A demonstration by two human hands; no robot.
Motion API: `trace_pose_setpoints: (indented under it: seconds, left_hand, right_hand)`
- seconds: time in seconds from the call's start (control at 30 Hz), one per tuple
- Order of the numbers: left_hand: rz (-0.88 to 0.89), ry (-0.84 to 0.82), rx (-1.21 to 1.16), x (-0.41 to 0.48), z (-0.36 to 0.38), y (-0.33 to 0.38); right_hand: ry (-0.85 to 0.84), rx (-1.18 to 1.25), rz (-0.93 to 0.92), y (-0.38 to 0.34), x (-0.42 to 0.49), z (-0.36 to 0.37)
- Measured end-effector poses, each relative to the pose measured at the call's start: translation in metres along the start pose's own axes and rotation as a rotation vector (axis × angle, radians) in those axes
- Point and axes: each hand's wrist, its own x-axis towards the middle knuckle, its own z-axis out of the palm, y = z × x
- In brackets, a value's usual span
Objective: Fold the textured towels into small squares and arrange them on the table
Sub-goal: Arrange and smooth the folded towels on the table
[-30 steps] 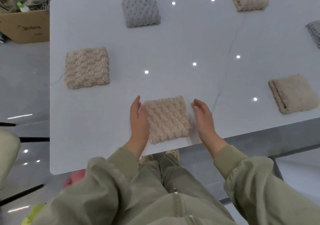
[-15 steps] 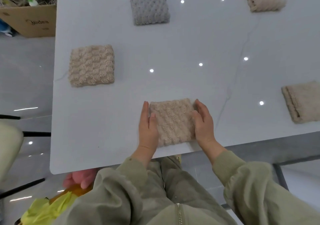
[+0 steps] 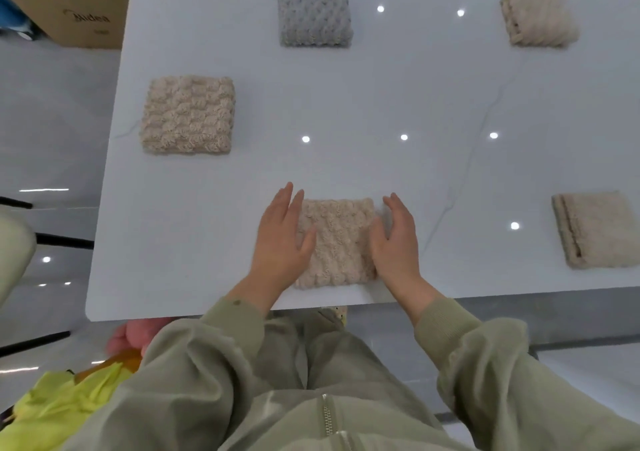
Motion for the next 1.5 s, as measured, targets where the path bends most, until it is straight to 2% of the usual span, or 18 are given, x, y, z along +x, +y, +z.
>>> trace_pose_setpoints:
  seconds: [0.13, 0.27, 0.57, 0.77, 0.9, 1.1, 1.33, 1.43, 1.5]
  left_hand:
    - [0.126, -0.134, 0.350, 0.006, -0.026, -0.020]
    - [0.278, -0.216, 0.537, 0.021, -0.059, -0.049]
    - [0.629, -0.324, 0.705, 0.058, -0.164, -0.140]
    - [0.747, -0.415, 0.648, 0.086, -0.191, -0.152]
    - [0.902, -0.372, 0.589, 0.117, -0.179, -0.148]
    - [0.954, -0.454, 0.544, 0.165, -0.156, -0.146]
    - [1.079, -0.575, 0.535, 0.194, -0.152, -0.149]
    - [1.107, -0.599, 0.453, 0.216, -0.157, -0.149]
    - [1.058, -0.614, 0.356, 0.238, -0.163, -0.153]
  right_hand:
    - [0.001, -0.339, -0.118, -0.018, -0.006, 0.018]
    - [0.019, -0.593, -0.168, -0.044, -0.017, 0.060]
    - [0.182, -0.527, 0.139, -0.122, -0.054, 0.188]
    - [0.289, -0.484, 0.249, -0.153, -0.066, 0.229]
    - [0.370, -0.424, 0.339, -0.156, -0.048, 0.235]
    - [0.449, -0.351, 0.438, -0.160, -0.003, 0.239]
    - [0.489, -0.296, 0.566, -0.178, -0.001, 0.255]
    - [0.530, -0.250, 0.638, -0.182, 0.001, 0.266]
    - [0.565, -0.206, 0.680, -0.187, 0.006, 0.276]
